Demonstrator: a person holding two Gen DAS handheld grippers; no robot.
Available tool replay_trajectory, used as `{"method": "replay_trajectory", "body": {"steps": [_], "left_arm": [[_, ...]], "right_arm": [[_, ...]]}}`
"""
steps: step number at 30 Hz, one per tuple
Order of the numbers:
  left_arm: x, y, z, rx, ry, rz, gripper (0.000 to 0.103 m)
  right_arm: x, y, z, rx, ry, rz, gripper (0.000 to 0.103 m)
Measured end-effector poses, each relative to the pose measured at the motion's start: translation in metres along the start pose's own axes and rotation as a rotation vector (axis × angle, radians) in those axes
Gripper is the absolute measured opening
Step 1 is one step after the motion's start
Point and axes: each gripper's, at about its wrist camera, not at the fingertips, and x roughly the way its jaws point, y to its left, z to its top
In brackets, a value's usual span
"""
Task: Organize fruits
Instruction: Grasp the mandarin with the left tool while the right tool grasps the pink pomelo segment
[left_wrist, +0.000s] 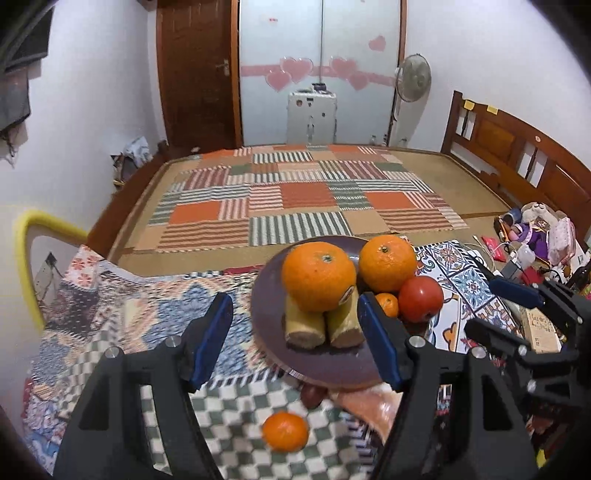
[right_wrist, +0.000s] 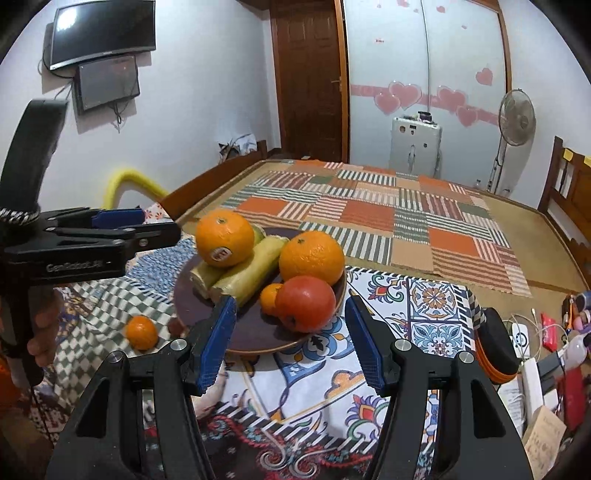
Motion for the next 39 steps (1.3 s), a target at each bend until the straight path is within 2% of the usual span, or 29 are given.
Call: {"method": "replay_trajectory", "body": {"steps": [9,19,25,27,32,35,39], "left_arm": [[-0.038,0.019,-0.036,-0.028,0.018,0.03,0.071],[-0.031,0.041,-0.088,-0.064,0.096,0.037,0.071],[-0.027,0.049,-0.1,-0.071,0.105,0.024,0.071],[-0.027,0.048,-0.102,-0.061,0.108,-0.003,0.071],[-0.024,0.041,-0.107,-0.027,0.122,-0.013,0.071],[-0.019,0.038,-0.11,-0.019,0.129,-0.019,0.071],[-0.009,0.036,-0.112,-0.023,0.151,-0.031,0.071]], "right_arm": [[-0.017,0.024,-0.01,-0.013,-0.005,0.024,0.058],[0.018,0.047,-0.033,-0.028,0.096,0.067,0.058],[0.041,0.06,-0.045,-0.039,0.163,0.092,0.058],[0.046,0.061,-0.047,-0.039,0.168,0.073,0.058],[0.06,0.059,-0.047,-0.039,0.218,0.07,0.058],[0.068,0.059,-0.05,-0.042,0.256,0.081,0.053],[0.067,0.058,-0.051,-0.048,0.257,0.077,0.051]]}}
